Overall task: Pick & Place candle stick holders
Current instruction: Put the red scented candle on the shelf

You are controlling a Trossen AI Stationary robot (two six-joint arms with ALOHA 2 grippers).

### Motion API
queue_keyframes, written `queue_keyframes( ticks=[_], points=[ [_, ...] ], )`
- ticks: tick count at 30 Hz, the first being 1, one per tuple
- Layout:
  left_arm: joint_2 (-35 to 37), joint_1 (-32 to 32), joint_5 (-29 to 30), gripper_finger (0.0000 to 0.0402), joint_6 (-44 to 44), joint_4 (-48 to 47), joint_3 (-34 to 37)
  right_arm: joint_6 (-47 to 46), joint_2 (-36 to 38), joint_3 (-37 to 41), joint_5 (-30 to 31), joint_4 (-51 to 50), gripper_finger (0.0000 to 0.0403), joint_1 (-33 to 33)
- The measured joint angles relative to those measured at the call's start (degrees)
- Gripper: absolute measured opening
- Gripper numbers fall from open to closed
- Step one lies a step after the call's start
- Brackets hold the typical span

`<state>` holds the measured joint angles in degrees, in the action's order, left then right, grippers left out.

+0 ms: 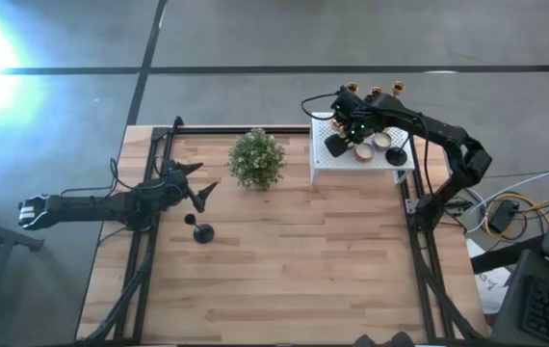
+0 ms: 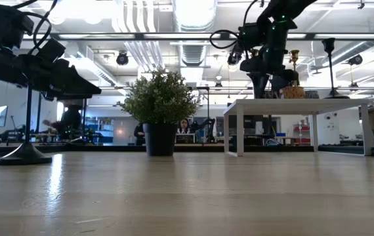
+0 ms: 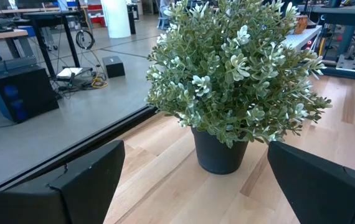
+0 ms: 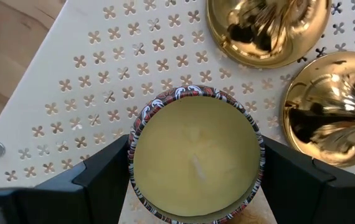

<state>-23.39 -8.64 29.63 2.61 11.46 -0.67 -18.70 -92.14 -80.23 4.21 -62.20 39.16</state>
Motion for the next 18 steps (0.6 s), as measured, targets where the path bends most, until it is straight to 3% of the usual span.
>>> queue_keyframes(
  ticks=[18],
  points=[
    [0.0,0.0,0.0,0.0399,0.0,0.0,0.0,-1.0,0.1,0.0,0.3,0.0,0.0341,-0.2]
  ],
)
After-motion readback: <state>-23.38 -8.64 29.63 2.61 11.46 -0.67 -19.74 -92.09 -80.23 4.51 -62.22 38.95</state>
